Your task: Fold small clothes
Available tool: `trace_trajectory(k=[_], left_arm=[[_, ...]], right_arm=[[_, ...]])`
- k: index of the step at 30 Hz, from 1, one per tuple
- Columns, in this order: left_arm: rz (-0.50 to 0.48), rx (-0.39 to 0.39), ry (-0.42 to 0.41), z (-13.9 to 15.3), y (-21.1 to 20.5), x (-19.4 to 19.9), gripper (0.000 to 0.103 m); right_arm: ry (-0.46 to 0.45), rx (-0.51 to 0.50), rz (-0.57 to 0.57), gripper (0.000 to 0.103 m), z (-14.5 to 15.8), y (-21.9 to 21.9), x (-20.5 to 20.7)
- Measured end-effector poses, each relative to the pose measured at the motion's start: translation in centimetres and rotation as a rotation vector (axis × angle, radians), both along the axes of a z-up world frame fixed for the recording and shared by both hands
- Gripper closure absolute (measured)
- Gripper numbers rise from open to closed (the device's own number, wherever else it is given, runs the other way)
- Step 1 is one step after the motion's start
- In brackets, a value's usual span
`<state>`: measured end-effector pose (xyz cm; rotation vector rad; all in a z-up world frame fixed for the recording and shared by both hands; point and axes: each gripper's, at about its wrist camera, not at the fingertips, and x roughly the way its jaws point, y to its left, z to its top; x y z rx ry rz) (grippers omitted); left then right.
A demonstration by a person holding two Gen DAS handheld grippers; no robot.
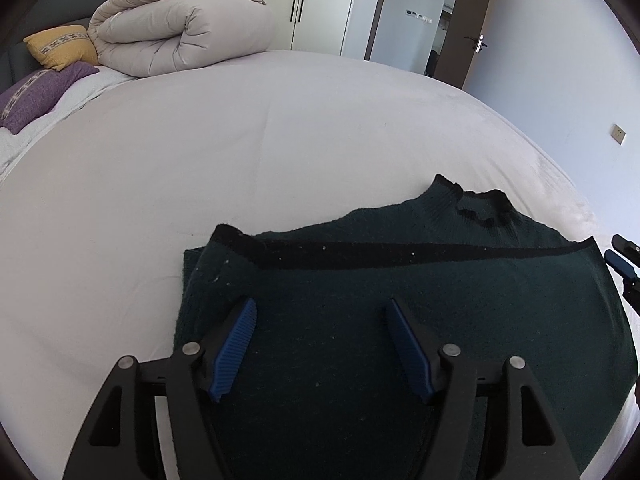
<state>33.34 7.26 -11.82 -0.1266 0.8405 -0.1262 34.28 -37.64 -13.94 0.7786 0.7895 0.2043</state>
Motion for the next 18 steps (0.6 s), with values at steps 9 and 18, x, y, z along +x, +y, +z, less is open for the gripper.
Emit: trace_trajectory(k=[9, 18], left_arm=[[-0.001, 0.003, 0.001, 0.0, -0.1, 0.0, 0.033], [-0.001, 0.006, 0.001, 0.0, -0.2, -0.1, 0.033]], right_arm=[[0.120, -0.048, 0.384, 0.082, -4.2, 15.2, -0.1], [0.061, 0.038, 0.029, 0.085, -5.4, 2.6, -1.7]])
